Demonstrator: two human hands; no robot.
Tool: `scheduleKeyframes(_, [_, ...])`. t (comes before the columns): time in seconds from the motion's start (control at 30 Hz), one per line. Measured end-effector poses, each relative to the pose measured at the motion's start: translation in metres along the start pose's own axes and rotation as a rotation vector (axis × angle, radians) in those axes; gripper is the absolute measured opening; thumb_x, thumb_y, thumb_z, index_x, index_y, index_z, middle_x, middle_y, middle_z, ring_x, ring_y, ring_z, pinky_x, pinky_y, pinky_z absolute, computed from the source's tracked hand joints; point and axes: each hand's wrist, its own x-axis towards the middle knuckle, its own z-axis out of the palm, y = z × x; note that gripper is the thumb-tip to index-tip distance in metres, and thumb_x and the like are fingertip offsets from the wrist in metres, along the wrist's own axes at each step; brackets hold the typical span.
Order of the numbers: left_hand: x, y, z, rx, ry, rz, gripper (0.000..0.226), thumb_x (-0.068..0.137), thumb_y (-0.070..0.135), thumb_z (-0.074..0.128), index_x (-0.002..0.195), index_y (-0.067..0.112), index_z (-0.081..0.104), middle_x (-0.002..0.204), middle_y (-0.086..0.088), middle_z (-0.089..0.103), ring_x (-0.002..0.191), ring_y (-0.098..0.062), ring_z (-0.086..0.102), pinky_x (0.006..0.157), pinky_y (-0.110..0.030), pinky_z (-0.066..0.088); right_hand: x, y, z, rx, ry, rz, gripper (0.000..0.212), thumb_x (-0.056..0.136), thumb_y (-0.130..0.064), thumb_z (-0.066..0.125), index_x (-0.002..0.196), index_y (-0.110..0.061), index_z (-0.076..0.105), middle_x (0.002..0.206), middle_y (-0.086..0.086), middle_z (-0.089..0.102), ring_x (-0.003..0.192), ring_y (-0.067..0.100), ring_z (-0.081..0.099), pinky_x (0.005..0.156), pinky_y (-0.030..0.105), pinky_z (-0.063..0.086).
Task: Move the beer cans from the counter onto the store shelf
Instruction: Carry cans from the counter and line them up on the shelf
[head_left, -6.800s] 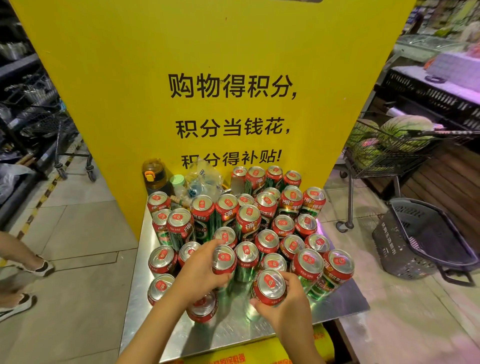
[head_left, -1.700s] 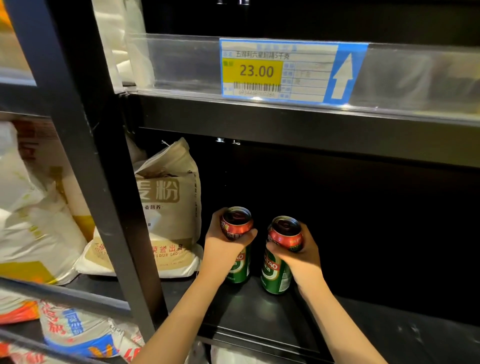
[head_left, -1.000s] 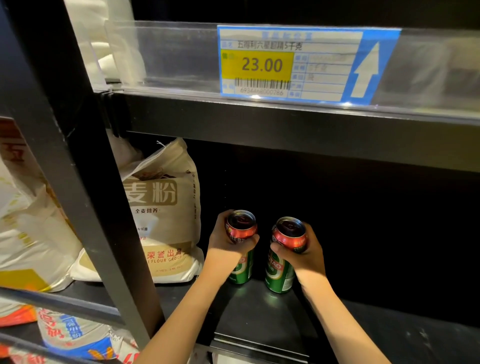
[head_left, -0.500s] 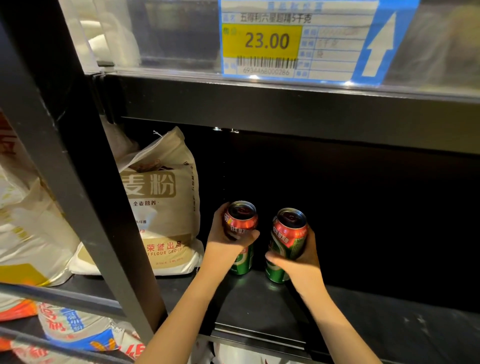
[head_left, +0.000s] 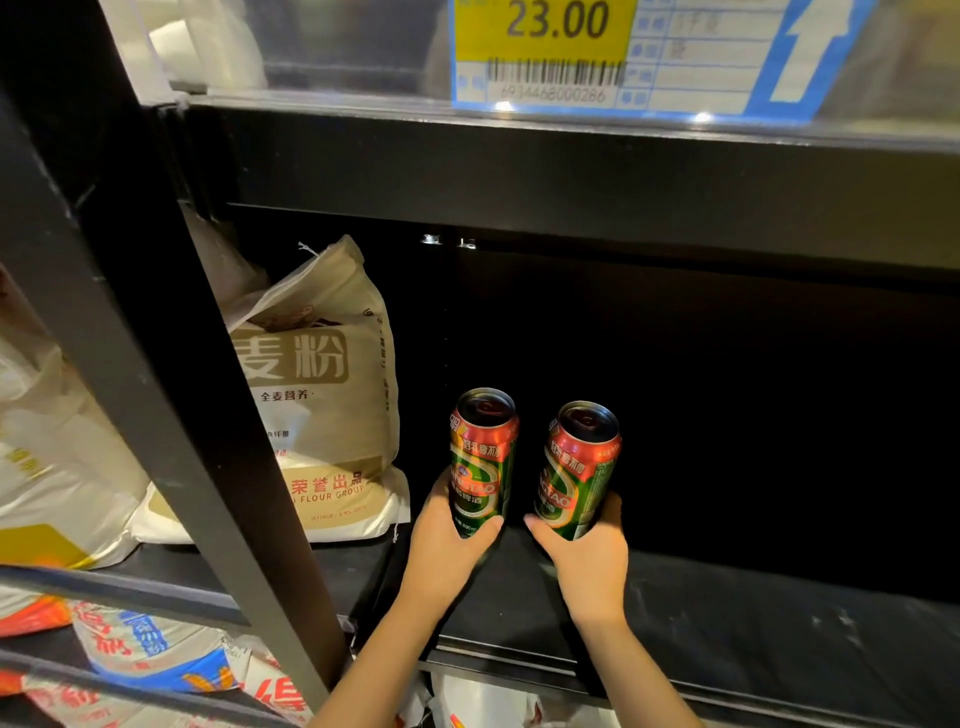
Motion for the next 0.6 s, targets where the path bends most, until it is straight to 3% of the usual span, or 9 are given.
scheduleKeyframes(0.13, [0.0002, -0.0044, -0.0011, -0.045, 0.032, -0.025, 0.062, 0.068, 0.023, 0.081, 0.122, 0.022, 0.049, 0.112, 0.005, 0.063, 0.105, -0.008, 0.060, 0.091, -0.029, 0.050, 0.0001, 0.0008, -0.0024, 0.050, -0.057, 0.019, 0.062, 0.064, -0.021, 0.086, 0.116, -0.012, 0.052, 0.098, 0.000, 0.064, 0.089, 0.014, 0.063, 0.078, 0.025, 0.048])
scheduleKeyframes(0.23, [-0.0002, -0.0063, -0.0014, -0.058, 0.074, -0.042, 0.064, 0.063, 0.027, 0.084, 0.117, 0.029, 0.050, 0.111, 0.006, 0.064, 0.104, -0.009, 0.062, 0.090, -0.037, 0.052, -0.0015, 0.0009, -0.0034, 0.078, -0.091, 0.031, 0.059, 0.066, -0.018, 0.085, 0.115, -0.014, 0.053, 0.099, 0.000, 0.065, 0.090, 0.013, 0.063, 0.079, 0.026, 0.049])
scheduleKeyframes(0.43, [0.0004, -0.0050, -0.0018, -0.012, 0.119, -0.060, 0.073, 0.055, 0.035, 0.086, 0.116, 0.024, 0.047, 0.110, 0.003, 0.062, 0.102, -0.013, 0.061, 0.088, -0.039, 0.053, 0.0005, 0.0053, -0.0018, 0.023, -0.134, 0.035, 0.050, 0.067, -0.019, 0.084, 0.105, -0.024, 0.052, 0.101, 0.004, 0.066, 0.096, 0.020, 0.064, 0.088, 0.045, 0.053])
scheduleKeyframes(0.53, [0.0012, -0.0033, -0.0016, 0.041, 0.104, -0.053, 0.082, 0.049, 0.051, 0.078, 0.119, 0.021, 0.046, 0.111, 0.001, 0.059, 0.104, -0.014, 0.058, 0.088, -0.035, 0.051, -0.0007, 0.0023, -0.0018, 0.015, -0.129, 0.036, 0.060, 0.064, -0.021, 0.086, 0.109, -0.025, 0.046, 0.104, 0.003, 0.064, 0.101, 0.022, 0.062, 0.089, 0.044, 0.053])
scheduleKeyframes(0.6, [0.0016, -0.0036, -0.0009, 0.044, 0.064, -0.047, 0.081, 0.051, 0.044, 0.079, 0.121, 0.022, 0.044, 0.113, 0.000, 0.057, 0.106, -0.013, 0.057, 0.090, -0.033, 0.050, -0.0009, 0.0014, -0.0010, 0.008, -0.118, 0.027, 0.076, 0.057, -0.026, 0.090, 0.118, -0.019, 0.044, 0.108, 0.002, 0.062, 0.101, 0.020, 0.061, 0.088, 0.041, 0.053])
